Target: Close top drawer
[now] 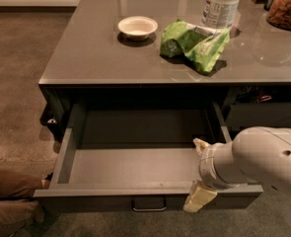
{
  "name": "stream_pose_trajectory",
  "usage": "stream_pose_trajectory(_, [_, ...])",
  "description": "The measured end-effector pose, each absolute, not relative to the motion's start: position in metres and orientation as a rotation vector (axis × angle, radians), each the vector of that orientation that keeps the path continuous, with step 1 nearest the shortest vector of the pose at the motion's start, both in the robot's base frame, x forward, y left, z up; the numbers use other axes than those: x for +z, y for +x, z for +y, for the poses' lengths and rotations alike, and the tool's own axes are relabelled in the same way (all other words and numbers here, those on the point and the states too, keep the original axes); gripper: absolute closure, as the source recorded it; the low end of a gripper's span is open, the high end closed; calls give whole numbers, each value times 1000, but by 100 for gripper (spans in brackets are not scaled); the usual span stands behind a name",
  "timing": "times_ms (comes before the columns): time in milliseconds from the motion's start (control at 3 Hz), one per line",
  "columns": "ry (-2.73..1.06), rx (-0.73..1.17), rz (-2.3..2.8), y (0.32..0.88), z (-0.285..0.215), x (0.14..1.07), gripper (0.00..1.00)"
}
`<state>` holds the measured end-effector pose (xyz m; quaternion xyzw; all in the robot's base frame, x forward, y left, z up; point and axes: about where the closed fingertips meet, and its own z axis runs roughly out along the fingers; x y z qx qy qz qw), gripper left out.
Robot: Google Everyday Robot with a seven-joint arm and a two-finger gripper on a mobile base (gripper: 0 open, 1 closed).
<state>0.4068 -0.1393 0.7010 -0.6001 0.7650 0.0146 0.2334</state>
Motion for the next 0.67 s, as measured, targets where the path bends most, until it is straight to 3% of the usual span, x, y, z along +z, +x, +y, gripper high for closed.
stream_pose_trajectory(667, [-1661, 45, 2078, 415, -139, 671, 0])
